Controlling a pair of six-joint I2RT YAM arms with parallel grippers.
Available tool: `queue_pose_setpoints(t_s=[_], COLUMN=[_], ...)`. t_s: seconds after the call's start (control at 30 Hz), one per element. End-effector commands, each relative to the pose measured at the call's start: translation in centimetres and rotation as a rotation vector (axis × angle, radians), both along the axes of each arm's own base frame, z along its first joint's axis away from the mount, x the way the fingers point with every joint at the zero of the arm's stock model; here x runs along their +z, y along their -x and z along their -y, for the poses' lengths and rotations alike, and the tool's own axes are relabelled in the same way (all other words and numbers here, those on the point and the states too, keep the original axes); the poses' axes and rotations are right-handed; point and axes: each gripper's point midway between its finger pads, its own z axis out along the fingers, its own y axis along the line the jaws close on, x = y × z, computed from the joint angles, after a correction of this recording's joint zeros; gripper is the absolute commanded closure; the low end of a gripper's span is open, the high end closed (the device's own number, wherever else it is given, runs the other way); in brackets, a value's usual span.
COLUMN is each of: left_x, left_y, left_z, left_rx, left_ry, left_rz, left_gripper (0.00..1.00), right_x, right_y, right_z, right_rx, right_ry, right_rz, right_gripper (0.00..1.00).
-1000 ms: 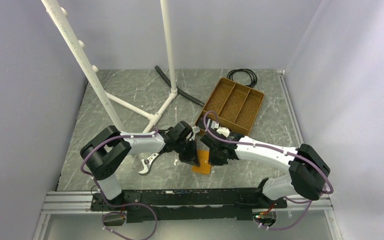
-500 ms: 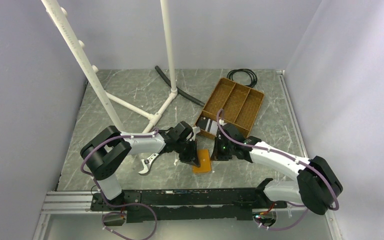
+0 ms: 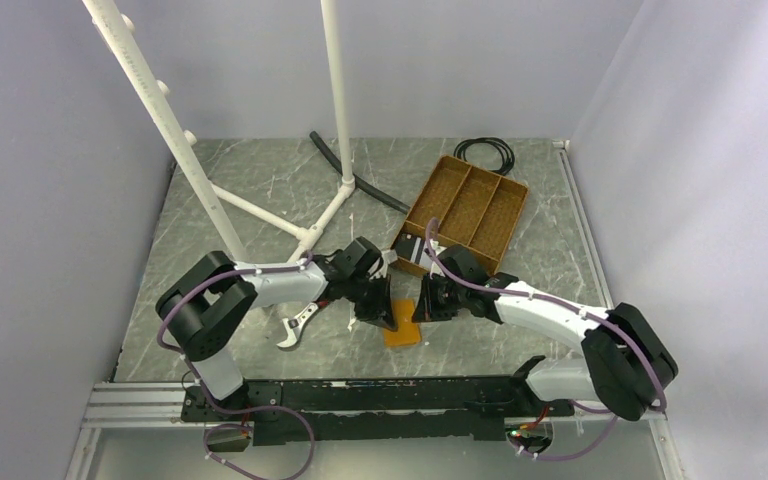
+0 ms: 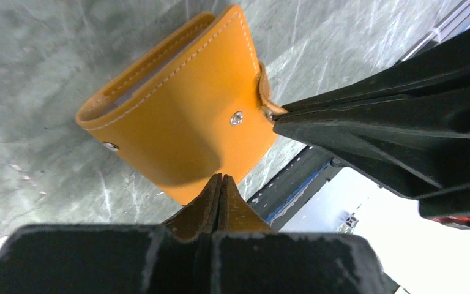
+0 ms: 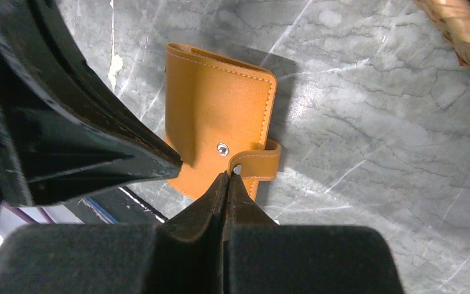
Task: Put the credit cards into the card holder
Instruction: Close the card holder at the center of the board.
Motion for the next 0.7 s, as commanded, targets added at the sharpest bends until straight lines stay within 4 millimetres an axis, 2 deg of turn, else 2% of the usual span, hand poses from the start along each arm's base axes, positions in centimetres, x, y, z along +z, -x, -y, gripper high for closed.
queue_pose_setpoints(t_s=[0.0, 0.13, 0.23, 0.37, 0.57, 0.67], left_x=[4.5, 4.8, 3.2, 0.9, -0.7, -1.6], left_y=[-2.3, -3.6, -4.0, -3.6, -3.6, -3.2], left_z=[0.8, 0.5, 0.4, 0.2, -1.5, -1.8], left_rx=[-0.016, 0.008, 0.008, 0.018, 0.050, 0.052], left_ry=[0.106, 0.097, 0.057, 0.031, -0.054, -0.065], left_rz=[0.062, 0.091, 0.085, 0.050, 0.070, 0.055], left_gripper=[1.00, 1.00, 1.00, 1.00, 1.00, 1.00], right_x=[0.2, 0.3, 0.5, 0.5, 0.5, 0.3], right_y=[-0.3, -0.3, -0.3, -0.2, 0.0, 0.0], right_z=[-0.6, -0.8, -1.0, -1.5, -2.0, -2.5], right_rx=[0.042, 0.051, 0.062, 0.090, 0.145, 0.168], right_ry=[-0.041, -0.051, -0.060, -0.083, -0.125, -0.149], right_rz=[0.017, 0.010, 0.013, 0.011, 0.040, 0.041], right_gripper=[1.00, 1.00, 1.00, 1.00, 1.00, 1.00])
